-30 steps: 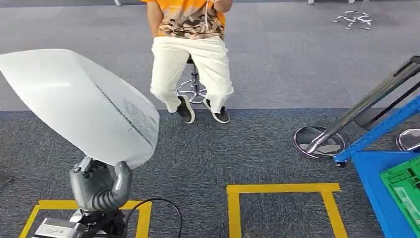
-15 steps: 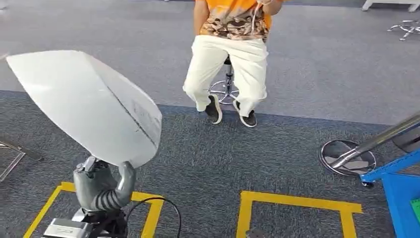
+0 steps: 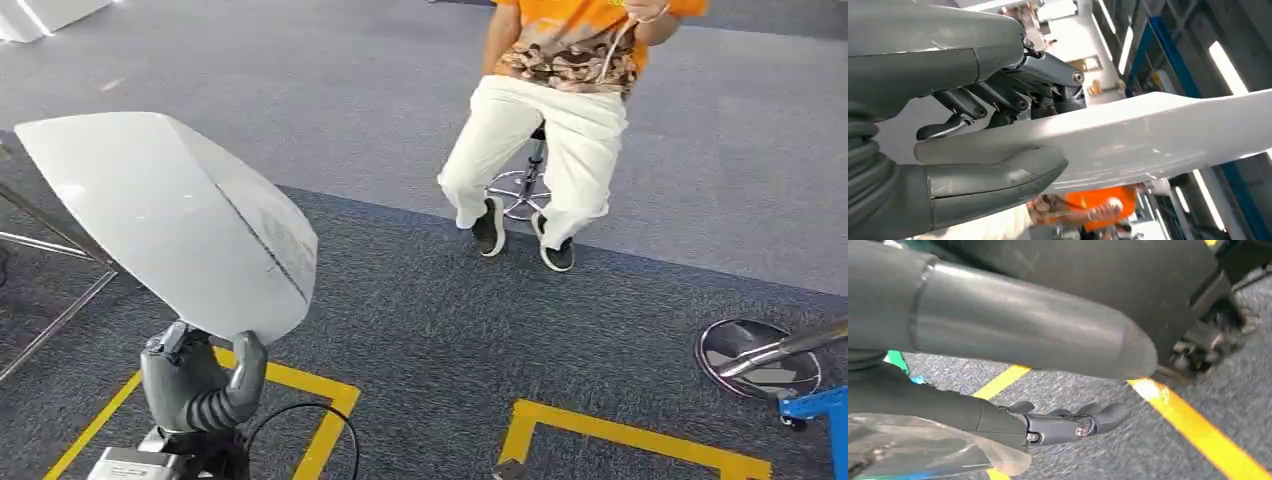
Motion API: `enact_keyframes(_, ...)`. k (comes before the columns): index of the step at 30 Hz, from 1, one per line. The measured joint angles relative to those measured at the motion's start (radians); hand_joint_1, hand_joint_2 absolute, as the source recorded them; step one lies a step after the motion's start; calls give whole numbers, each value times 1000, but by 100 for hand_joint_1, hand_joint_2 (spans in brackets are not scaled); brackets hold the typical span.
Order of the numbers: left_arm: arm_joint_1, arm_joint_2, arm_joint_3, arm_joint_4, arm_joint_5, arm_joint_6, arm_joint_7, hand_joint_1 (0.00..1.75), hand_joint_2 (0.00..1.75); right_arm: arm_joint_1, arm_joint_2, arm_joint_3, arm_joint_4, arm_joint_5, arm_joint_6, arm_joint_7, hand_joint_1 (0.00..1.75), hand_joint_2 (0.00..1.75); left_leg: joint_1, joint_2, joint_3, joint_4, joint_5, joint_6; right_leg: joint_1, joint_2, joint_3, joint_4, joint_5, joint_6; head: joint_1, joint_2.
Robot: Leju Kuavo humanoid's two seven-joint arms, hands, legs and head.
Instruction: Take the parts from the cabinet and place them on the table.
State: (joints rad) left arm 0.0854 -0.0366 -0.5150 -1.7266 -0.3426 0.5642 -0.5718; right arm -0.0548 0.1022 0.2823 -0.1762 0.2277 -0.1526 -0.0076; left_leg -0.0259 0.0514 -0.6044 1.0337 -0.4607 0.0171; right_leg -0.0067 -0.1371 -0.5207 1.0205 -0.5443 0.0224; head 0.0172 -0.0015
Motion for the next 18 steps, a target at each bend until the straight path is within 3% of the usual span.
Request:
enact_keyframes(1,0,0,2,-1,0,0,0,175,175,-3,0,0,-2,0,2,0,0,0,10,-15,12,-16,8,9,1,0,2,1,-9,9,0,0)
enact_keyframes(2,1,0,2,-1,-2,0,0,175,175,-6,0,0,-2,2,2,0,0,0,13,-23,16,-23,11,11,-4,62,-3,17,-20,13,5,0)
enact_keyframes(3,-2,-1,2,-1,-1,-2,0,175,175,-8,0,0,-2,1,2,0,0,0,16,-33,16,-23,10,14,-5,104,-26,66,-49,13,6,0)
enact_keyframes(5,-3,-3,3,0,1,-2,0,175,175,-5,0,0,-2,1,5,1,0,0,18,-58,16,-22,10,19,-6,131,-114,235,-117,17,10,0)
enact_keyframes(6,-3,-3,3,0,2,-4,0,175,175,-4,0,0,-2,1,6,4,0,0,18,-72,16,-21,9,19,-6,133,-149,289,-127,20,9,0)
enact_keyframes(7,-3,-3,3,2,3,-5,1,175,175,1,-1,0,-1,2,8,6,0,0,19,-89,17,-20,9,19,-7,134,-166,302,-113,22,11,0)
enact_keyframes(8,-3,-3,4,2,5,-5,1,175,175,3,-2,0,-1,2,8,6,0,0,21,-106,18,-18,8,18,-8,135,-160,270,-78,24,10,0)
enact_keyframes(9,-3,-3,5,2,5,-5,1,175,175,3,-3,0,-2,2,8,6,0,0,23,-121,19,-15,6,15,-10,139,-137,204,-29,26,10,0)
enact_keyframes(10,-4,-3,5,2,5,-5,1,175,175,1,-4,0,-2,2,8,6,0,0,27,-137,19,-9,3,9,-15,156,-98,107,28,29,11,0)
enact_keyframes(11,-4,-3,5,2,5,-6,1,175,175,0,-4,0,-1,2,8,6,0,0,30,-147,16,-1,-3,1,-25,204,-70,41,43,35,11,0)
enact_keyframes(12,-6,-3,5,2,5,-7,2,175,175,3,-4,0,-1,1,9,6,0,0,25,-162,6,14,-8,-6,-27,240,-57,18,27,33,13,0)
enact_keyframes(15,-4,-3,5,2,4,-7,3,175,175,2,-4,0,-1,2,9,7,0,0,33,-195,-1,4,3,-22,-19,206,-52,29,28,12,10,0)
enact_keyframes(16,-4,-3,5,2,5,-7,3,175,175,1,-4,0,-1,3,9,6,0,0,33,-205,-5,7,1,-26,-27,191,-50,24,32,5,10,0)
enact_keyframes(17,-4,-2,5,2,5,-7,3,175,175,-2,-4,0,-1,3,11,6,0,0,26,-141,-8,22,-9,-30,-25,179,-47,22,33,0,7,0)
enact_keyframes(18,-8,-2,5,2,5,-7,3,175,175,-2,-4,0,-1,3,13,6,0,0,24,-93,-27,62,-34,-35,-23,166,-45,22,30,-8,-3,0)
